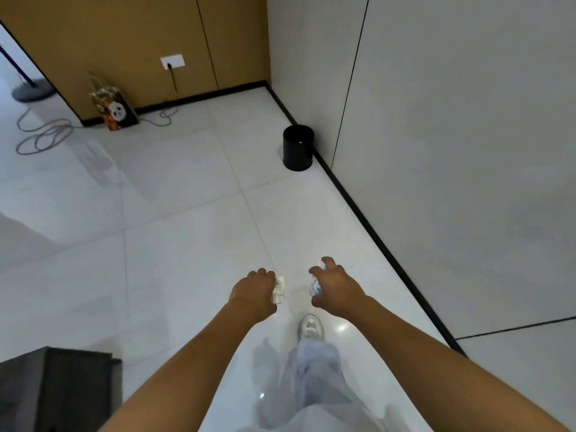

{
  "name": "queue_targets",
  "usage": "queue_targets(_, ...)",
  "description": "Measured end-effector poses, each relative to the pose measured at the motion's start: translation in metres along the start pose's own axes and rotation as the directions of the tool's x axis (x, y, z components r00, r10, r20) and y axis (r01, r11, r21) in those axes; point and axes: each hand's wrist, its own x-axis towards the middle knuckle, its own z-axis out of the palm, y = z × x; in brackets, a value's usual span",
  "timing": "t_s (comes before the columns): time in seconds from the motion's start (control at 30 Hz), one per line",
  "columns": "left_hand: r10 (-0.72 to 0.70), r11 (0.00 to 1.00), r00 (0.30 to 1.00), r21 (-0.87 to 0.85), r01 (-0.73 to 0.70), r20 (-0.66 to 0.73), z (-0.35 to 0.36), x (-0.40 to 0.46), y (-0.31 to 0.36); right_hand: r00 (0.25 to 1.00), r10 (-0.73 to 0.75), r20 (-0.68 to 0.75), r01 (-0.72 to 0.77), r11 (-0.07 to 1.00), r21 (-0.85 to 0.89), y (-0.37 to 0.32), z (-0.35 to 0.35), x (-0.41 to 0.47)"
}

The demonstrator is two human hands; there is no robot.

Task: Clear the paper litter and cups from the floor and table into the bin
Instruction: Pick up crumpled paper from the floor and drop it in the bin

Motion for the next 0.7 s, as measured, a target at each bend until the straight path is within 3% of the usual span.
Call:
queue_targets(0.33,-0.007,0.998,1.0,-0.068,0.006,-0.017,-0.125,0.206,0.005,1.0,0.008,0.011,-0.008,0.998,-0.066,0.058,-0.132,0.189)
queue_targets(0.5,-0.033,0.995,0.999,-0.091,0.037,0.041,-0.152,0.281,-0.011,0.997,0.004,0.077,0.003,0.995,-0.1,0.074,-0.167,0.268)
queue_targets(0.7,-0.022,0.994,0.999,-0.108,0.027,0.043,-0.218,0.444,-0.051,0.998,0.01,0.056,-0.003,0.992,-0.129,0.095,-0.234,0.426)
